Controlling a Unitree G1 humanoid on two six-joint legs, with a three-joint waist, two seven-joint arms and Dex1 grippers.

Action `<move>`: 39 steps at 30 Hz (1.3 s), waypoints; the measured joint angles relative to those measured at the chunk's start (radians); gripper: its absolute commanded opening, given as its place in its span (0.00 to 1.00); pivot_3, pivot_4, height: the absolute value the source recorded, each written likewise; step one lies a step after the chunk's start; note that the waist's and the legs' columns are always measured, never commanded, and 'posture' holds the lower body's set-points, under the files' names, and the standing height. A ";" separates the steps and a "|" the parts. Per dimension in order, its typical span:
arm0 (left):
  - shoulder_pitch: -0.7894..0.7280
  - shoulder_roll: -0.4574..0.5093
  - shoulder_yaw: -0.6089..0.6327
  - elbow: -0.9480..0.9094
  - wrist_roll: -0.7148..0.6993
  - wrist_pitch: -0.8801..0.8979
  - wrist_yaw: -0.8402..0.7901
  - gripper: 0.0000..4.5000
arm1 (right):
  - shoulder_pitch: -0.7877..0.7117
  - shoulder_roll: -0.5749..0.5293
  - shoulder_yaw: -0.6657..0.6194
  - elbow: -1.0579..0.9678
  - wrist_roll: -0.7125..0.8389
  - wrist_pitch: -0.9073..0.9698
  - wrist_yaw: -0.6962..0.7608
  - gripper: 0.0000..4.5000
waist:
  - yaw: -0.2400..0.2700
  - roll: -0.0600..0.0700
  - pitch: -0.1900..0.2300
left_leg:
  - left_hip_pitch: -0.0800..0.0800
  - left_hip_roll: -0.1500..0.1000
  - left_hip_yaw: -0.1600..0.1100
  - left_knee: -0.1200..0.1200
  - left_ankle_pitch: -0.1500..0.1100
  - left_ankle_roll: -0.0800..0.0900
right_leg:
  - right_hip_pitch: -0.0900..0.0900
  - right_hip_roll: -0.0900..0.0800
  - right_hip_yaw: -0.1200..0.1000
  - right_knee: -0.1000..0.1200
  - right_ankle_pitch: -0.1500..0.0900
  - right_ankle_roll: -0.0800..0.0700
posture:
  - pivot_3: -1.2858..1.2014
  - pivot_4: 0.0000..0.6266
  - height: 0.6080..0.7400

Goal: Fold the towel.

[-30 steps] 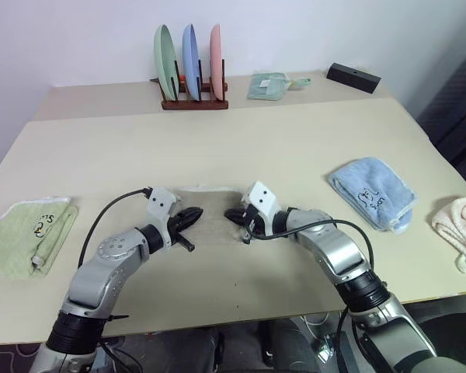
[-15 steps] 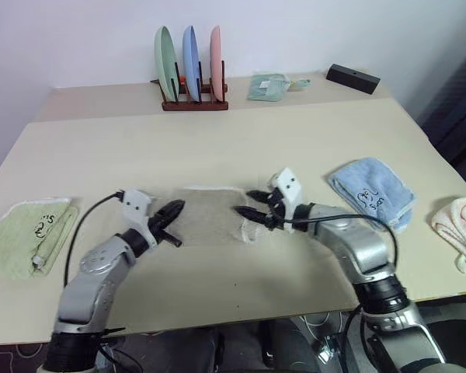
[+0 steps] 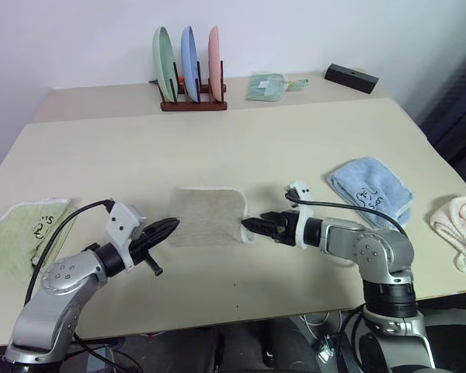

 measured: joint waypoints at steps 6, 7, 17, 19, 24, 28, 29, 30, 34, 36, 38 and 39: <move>0.005 -0.016 -0.034 -0.023 0.015 -0.005 0.001 0.02 | -0.046 0.084 -0.011 0.077 0.017 0.008 -0.035 0.88 | -0.005 0.000 0.000 | 0.000 0.000 0.000 0.000 0.000 0.000 | 0.000 0.000 0.000 0.000 0.000 0.000 | 0.52 0.24 1.00; 0.012 -0.024 -0.041 -0.034 0.015 -0.005 0.001 0.02 | -0.063 0.098 0.002 0.109 0.007 -0.006 -0.040 0.81 | -0.009 0.000 0.000 | 0.000 0.000 0.000 0.000 0.000 0.000 | 0.000 0.000 0.000 0.000 0.000 0.000 | 0.52 0.24 1.00; 0.042 -0.059 -0.067 -0.070 0.020 -0.019 0.022 0.02 | -0.070 0.137 0.013 0.132 0.033 -0.013 -0.060 0.01 | -0.016 0.001 0.000 | -0.001 0.000 0.000 0.000 0.000 0.000 | -0.001 0.000 0.000 0.000 0.000 0.000 | 0.52 0.24 1.00; 0.038 -0.064 -0.065 -0.067 0.025 -0.024 0.029 0.02 | -0.066 0.132 -0.052 0.099 0.064 -0.019 -0.070 0.01 | -0.015 0.002 0.001 | -0.001 0.000 0.000 0.000 0.000 0.000 | -0.001 0.000 0.000 0.000 0.000 0.000 | 0.52 0.24 1.00; -0.044 -0.125 -0.064 -0.011 0.060 -0.073 0.085 0.02 | -0.097 0.090 -0.293 -0.010 0.184 -0.068 -0.147 0.01 | -0.009 0.002 0.001 | -0.001 0.000 0.000 0.000 0.000 0.000 | 0.000 0.000 0.000 0.000 0.000 0.000 | 0.52 0.24 1.00; -0.124 -0.190 -0.081 0.052 0.120 -0.134 0.142 0.02 | -0.137 -0.013 -0.532 -0.036 0.257 -0.089 -0.304 0.01 | 0.004 0.002 0.001 | -0.001 0.000 0.000 -0.001 0.000 0.000 | -0.001 0.000 0.000 -0.001 0.000 0.000 | 0.52 0.24 1.00; -0.147 -0.210 -0.097 0.074 0.129 -0.137 0.150 0.02 | -0.134 -0.037 -0.577 -0.041 0.274 -0.083 -0.341 0.01 | 0.006 0.002 0.001 | -0.001 0.000 0.000 -0.001 0.000 0.000 | -0.001 0.000 0.000 -0.001 0.000 0.000 | 0.52 0.24 1.00; -0.167 -0.232 -0.115 0.095 0.141 -0.144 0.157 0.02 | -0.132 -0.057 -0.627 -0.042 0.298 -0.078 -0.381 0.01 | 0.008 0.003 0.001 | -0.002 0.000 0.000 -0.001 0.000 0.000 | -0.001 0.000 0.000 -0.001 0.000 0.000 | 0.52 0.24 1.00; -0.209 -0.293 -0.152 0.141 0.165 -0.160 0.183 0.02 | -0.094 -0.105 -0.752 -0.047 0.382 -0.060 -0.497 0.01 | 0.004 0.003 0.001 | -0.001 0.000 0.001 -0.001 0.000 0.001 | -0.001 0.000 0.001 -0.001 0.000 0.000 | 0.52 0.24 1.00; -0.237 -0.347 -0.155 0.161 0.165 -0.170 0.211 0.02 | -0.048 -0.116 -0.801 -0.043 0.414 -0.042 -0.562 0.01 | 0.006 0.003 0.001 | -0.002 0.000 0.001 0.000 0.000 0.001 | -0.001 0.000 0.001 -0.001 0.000 0.000 | 0.52 0.24 1.00; -0.248 -0.378 -0.169 0.165 0.164 -0.173 0.217 0.02 | -0.018 -0.115 -0.839 -0.039 0.434 -0.039 -0.636 0.01 | 0.005 0.003 0.001 | -0.001 0.000 0.001 0.000 0.000 0.001 | 0.000 0.000 0.002 0.000 0.001 0.001 | 0.52 0.24 1.00; -0.244 -0.382 -0.193 0.164 0.164 -0.175 0.207 0.02 | -0.004 -0.111 -0.852 -0.033 0.448 -0.032 -0.683 0.01 | 0.005 0.003 0.000 | -0.001 0.000 0.001 0.000 0.000 0.001 | 0.000 0.000 0.002 0.000 0.001 0.001 | 0.52 0.24 1.00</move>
